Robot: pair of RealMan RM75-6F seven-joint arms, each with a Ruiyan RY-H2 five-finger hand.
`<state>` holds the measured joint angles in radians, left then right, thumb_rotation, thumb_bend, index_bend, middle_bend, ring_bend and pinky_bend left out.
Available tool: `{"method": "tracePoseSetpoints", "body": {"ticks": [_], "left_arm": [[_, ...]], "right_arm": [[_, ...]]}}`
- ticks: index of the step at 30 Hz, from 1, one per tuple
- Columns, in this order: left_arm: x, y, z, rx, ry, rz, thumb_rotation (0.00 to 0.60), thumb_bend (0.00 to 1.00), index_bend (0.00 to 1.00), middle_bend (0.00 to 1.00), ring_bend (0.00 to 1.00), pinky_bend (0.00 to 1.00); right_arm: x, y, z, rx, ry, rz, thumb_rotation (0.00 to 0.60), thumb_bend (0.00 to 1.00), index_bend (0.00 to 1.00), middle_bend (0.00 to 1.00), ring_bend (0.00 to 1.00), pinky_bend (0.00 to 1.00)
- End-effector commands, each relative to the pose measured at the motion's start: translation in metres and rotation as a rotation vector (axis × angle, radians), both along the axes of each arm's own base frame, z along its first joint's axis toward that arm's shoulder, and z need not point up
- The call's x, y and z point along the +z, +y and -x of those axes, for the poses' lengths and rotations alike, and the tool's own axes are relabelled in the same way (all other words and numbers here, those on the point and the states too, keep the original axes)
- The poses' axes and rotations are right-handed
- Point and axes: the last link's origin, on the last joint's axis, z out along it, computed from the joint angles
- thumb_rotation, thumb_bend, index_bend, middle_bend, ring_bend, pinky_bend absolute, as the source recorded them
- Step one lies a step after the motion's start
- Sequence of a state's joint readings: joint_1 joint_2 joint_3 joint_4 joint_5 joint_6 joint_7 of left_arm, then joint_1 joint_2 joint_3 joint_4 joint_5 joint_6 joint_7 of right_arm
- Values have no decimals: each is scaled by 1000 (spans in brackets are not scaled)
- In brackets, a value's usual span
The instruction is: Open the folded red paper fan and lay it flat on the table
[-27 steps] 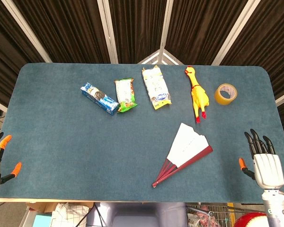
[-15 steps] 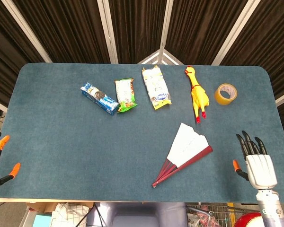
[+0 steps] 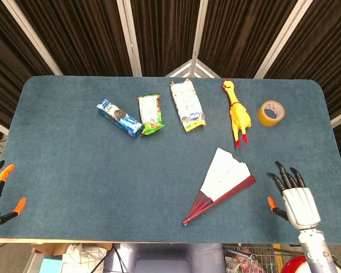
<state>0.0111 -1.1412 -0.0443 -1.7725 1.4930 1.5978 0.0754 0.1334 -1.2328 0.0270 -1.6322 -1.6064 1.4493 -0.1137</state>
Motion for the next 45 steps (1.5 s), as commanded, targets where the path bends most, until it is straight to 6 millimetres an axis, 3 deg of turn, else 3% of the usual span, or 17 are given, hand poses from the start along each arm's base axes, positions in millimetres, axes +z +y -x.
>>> {"method": "tracePoseSetpoints", "body": {"ticks": [1,9,15,28,35,45], "left_arm": [[1,1,2,18,-4,-4,600,417,136,0,0,0],[0,5,3,18,-18,2,600,417,136,0,0,0],[2,9,5,24,-29,3,600,417,136,0,0,0],[2,10,4,19,-36,3,600,417,136,0,0,0],[-1,11,5,27,-25,9,600,417,136,0,0,0],[-1,12,6,34,-20,5,600,416,136,0,0,0]], "right_arm": [[-14,-1,-2,20,-17,-44,600,402,291,52,218,112],[-64,0,-4,57,-52,-118,600,402,319,52,218,112],[-90,5,0,58,-19,-125,600,402,347,54,218,112],[-121,-3,-1,85,19,-121,600,402,374,53,218,112],[-131,-10,-2,84,49,-148,600,402,282,53,218,112],[-141,-17,-3,78,51,-160,600,402,282,53,218,112]]}}
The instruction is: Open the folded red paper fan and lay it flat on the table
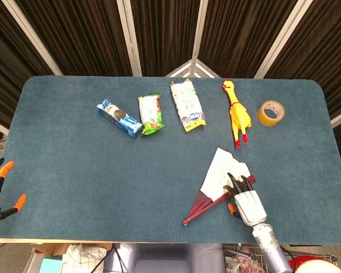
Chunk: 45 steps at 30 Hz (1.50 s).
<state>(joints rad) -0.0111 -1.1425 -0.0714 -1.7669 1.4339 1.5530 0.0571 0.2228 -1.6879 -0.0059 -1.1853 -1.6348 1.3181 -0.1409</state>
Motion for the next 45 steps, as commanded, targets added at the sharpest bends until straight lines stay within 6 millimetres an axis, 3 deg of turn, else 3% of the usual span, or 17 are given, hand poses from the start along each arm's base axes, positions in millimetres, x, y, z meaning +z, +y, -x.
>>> {"method": "tracePoseSetpoints", "body": {"ticks": [1,10,21,30,45], "left_arm": [[-1,0,0,2,3,3,600,416,136,0,0,0],[-4,2,0,9,14,9,600,415,137,0,0,0],[-6,2,0,10,21,15,600,415,140,0,0,0],[-7,2,-1,9,20,20,600,415,141,0,0,0],[-9,3,-1,12,27,27,600,415,143,0,0,0]], "right_arm": [[-3,-2,-1,0,-6,-3,600,402,282,53,218,112],[-12,-7,-1,4,-19,-10,600,402,299,53,218,112],[-16,-15,-8,28,-51,5,600,402,425,54,218,112],[-6,-17,-7,35,-55,22,600,402,450,54,218,112],[-16,-18,-5,29,-46,-20,600,402,451,54,218,112]]}}
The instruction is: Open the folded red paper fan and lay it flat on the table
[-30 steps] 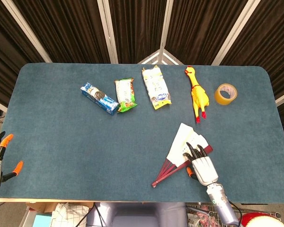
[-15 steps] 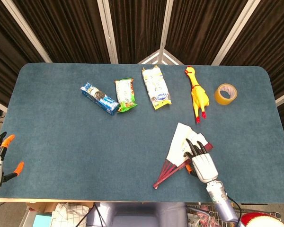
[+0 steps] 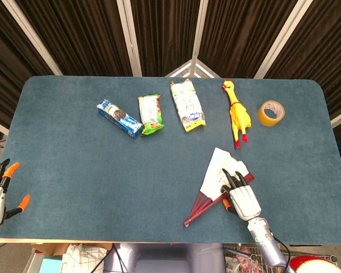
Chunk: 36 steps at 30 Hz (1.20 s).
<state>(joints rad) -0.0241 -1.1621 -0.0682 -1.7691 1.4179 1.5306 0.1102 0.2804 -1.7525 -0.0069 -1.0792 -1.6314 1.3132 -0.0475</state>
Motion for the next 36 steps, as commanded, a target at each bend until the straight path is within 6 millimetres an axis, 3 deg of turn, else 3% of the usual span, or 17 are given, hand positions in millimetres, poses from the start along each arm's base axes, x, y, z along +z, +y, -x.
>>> {"method": "tracePoseSetpoints", "body": {"ticks": [1,7,12,17,30,36], "left_arm": [[0,0,0,1,-1,-1,600,415,143,0,0,0],[0,0,0,1,-1,0,600,415,144,0,0,0],[1,0,0,-1,0,-3,600,415,145,0,0,0],[1,-1,0,-2,0,-6,600,415,146,0,0,0],[-1,-1,-1,-5,2,4,600,415,149,0,0,0],[-5,2,-3,-29,-8,15,600,415,149,0,0,0]], "right_arm": [[-3,-1,0,1,3,-7,600,402,451,54,218,112],[-8,-1,-1,-4,0,-17,600,402,460,54,218,112],[-10,-3,-2,1,-4,-20,600,402,550,65,218,112],[-7,-5,-3,3,-27,-7,600,402,574,66,218,112],[43,-27,-13,54,-82,86,600,402,614,69,218,112],[67,-39,-32,88,-112,93,600,402,629,69,218,112]]}}
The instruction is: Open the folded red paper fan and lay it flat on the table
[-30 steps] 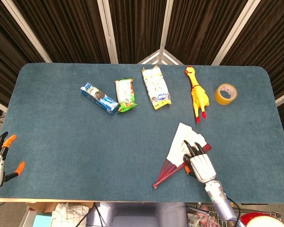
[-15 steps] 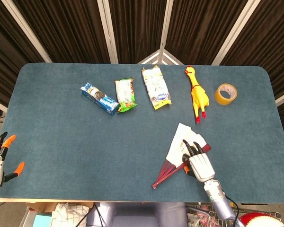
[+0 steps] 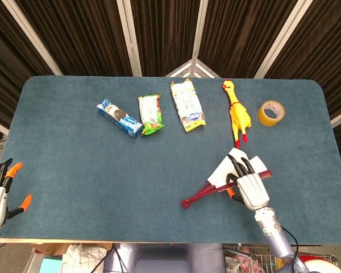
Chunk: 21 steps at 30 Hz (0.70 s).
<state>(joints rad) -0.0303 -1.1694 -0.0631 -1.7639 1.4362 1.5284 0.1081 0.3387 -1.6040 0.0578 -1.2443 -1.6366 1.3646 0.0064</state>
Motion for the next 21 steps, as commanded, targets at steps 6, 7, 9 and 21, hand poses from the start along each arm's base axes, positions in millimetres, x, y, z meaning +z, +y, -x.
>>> {"method": "tracePoseSetpoints", "body": {"ticks": [6,7,9,21], "left_arm": [[-5,4,-1,-23,-20,23,600,415,154,0,0,0],[-6,5,-2,-31,-25,25,600,415,156,0,0,0],[-9,7,-4,-51,-36,30,600,415,156,0,0,0],[-26,15,-6,-86,-46,84,600,413,157,0,0,0]], "right_arm": [[35,-25,-30,71,26,24,600,402,638,70,218,112],[39,-29,-36,83,32,26,600,402,641,71,219,112],[47,-37,-48,101,36,24,600,402,646,71,218,112],[78,-76,-100,141,102,34,600,402,654,76,218,112]]}}
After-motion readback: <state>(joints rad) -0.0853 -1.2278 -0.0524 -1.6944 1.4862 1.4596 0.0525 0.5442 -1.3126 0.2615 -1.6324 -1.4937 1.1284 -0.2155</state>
